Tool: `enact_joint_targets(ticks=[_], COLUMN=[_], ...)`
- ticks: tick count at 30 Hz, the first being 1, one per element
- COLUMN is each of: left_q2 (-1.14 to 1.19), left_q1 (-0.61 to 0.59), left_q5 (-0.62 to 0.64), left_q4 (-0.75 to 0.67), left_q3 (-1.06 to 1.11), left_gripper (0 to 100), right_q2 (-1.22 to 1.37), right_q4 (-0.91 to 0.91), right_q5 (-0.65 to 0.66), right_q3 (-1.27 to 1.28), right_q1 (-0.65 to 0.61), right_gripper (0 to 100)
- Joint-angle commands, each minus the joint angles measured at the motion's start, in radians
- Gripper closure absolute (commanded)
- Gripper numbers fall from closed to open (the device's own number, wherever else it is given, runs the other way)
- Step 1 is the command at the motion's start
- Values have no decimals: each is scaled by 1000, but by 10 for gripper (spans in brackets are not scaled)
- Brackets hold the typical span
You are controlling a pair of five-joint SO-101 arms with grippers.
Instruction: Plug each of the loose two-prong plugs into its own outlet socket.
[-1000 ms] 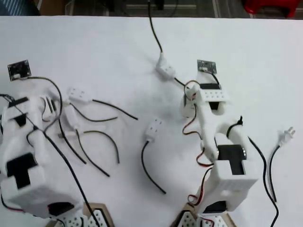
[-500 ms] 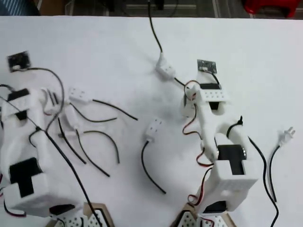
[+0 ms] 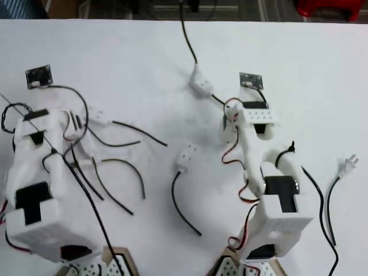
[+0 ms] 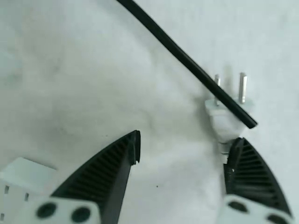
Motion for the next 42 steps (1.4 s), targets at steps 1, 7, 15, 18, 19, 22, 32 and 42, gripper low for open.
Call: enact_joint_targets(ticks=[1, 7, 15, 18, 19, 22, 32, 42], left_q2=[53, 111, 119, 119, 119, 119, -39, -711], left_q1=[-2, -4, -7, -7, -7, -5, 117, 183], left_q5=[52, 61, 68, 66, 66, 64, 66, 60], left_q4=[71, 141, 138, 141, 141, 141, 293, 284], left_q3=[-126, -199, -209, -206, -204, -201, -276, -72], left_gripper=[829, 831, 952, 976, 976, 976, 977, 977], right_q2=[27, 48, 53, 53, 53, 54, 56, 56], right_q4=[-15, -12, -12, -12, -12, -12, -18, -18], right_q5=[2, 2, 2, 2, 2, 2, 2, 2], right_q3=[-32, -49, -49, -51, -51, -51, -52, -52], right_q1=[-5, -4, -4, -4, -4, -4, -2, -2], right_gripper=[700, 700, 700, 700, 700, 700, 700, 700])
